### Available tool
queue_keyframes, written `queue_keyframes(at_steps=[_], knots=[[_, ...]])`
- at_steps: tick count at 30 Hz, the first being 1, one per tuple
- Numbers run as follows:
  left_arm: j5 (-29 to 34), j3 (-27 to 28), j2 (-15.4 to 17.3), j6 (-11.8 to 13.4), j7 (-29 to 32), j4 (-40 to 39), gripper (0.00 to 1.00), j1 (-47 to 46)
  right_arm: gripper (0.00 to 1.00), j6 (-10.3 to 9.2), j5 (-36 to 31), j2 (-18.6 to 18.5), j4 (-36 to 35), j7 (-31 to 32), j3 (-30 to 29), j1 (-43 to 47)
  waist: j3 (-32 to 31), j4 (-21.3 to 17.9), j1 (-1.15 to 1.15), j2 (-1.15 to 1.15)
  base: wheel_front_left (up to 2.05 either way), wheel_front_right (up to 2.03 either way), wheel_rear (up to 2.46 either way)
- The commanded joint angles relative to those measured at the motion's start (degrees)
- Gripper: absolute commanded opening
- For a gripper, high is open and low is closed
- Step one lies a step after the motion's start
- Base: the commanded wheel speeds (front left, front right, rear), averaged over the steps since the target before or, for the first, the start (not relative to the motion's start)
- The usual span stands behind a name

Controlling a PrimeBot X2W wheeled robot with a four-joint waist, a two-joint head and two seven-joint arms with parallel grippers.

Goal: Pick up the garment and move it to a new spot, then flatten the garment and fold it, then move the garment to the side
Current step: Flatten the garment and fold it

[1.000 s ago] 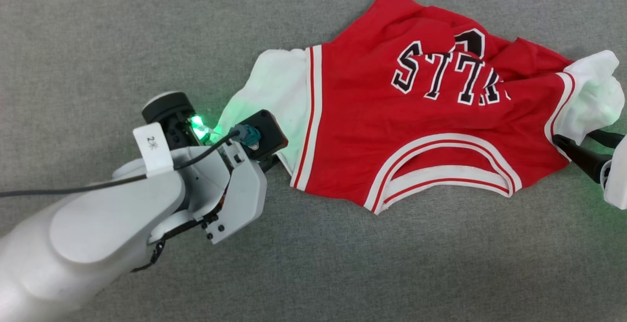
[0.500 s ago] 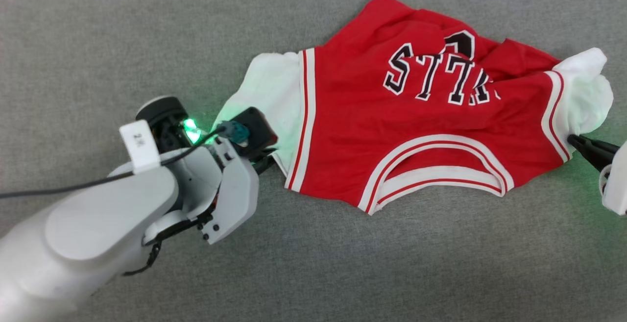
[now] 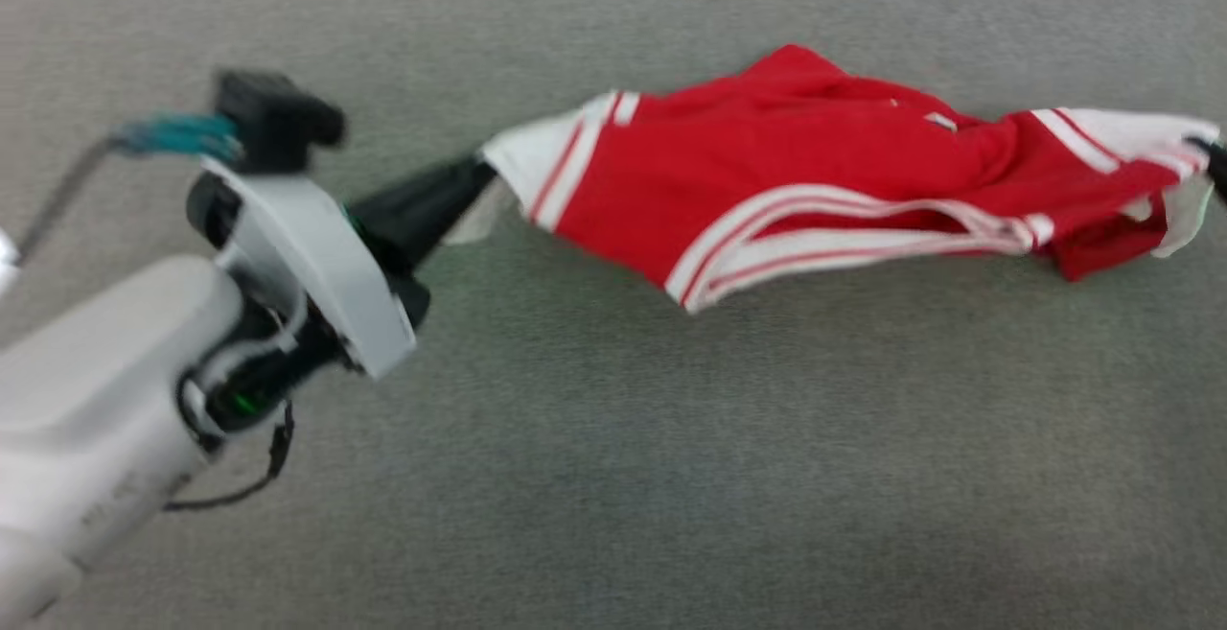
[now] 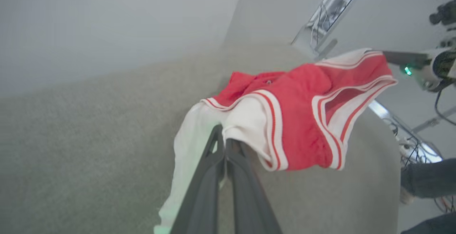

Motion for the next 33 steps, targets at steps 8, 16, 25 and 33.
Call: queue_keyframes(at_steps=[8, 16, 25, 33], knots=[[-13.11, 7.06, -3.42, 0.14, -1.79, 5.80, 0.00, -6.79, 0.00, -0.06, -3.81, 11.89, 9.13, -2.43, -7.35, -17.54, 1.96, 4.94, 0.00, 0.00, 0.00, 0.00, 0.00], [-16.55, 14.72, -15.09, 0.20, 0.02, 32.68, 0.00, -27.89, 0.00, -0.06, -19.25, 20.65, 30.69, -12.35, -11.43, -48.72, 7.78, 4.54, 0.00, 0.00, 0.00, 0.00, 0.00], [-14.25, 18.87, -19.95, 0.16, -7.59, 43.45, 0.00, -41.98, 0.00, -0.07, -24.84, 21.51, 42.18, -22.23, -9.33, -66.00, 6.85, 4.31, 0.00, 0.00, 0.00, 0.00, 0.00], [-16.36, 17.04, -14.77, 0.12, -4.40, 31.64, 0.00, -27.90, 0.00, -0.06, -19.30, 16.96, 35.78, -20.23, 3.59, -54.60, 4.91, 3.83, 0.00, 0.00, 0.00, 0.00, 0.00]])
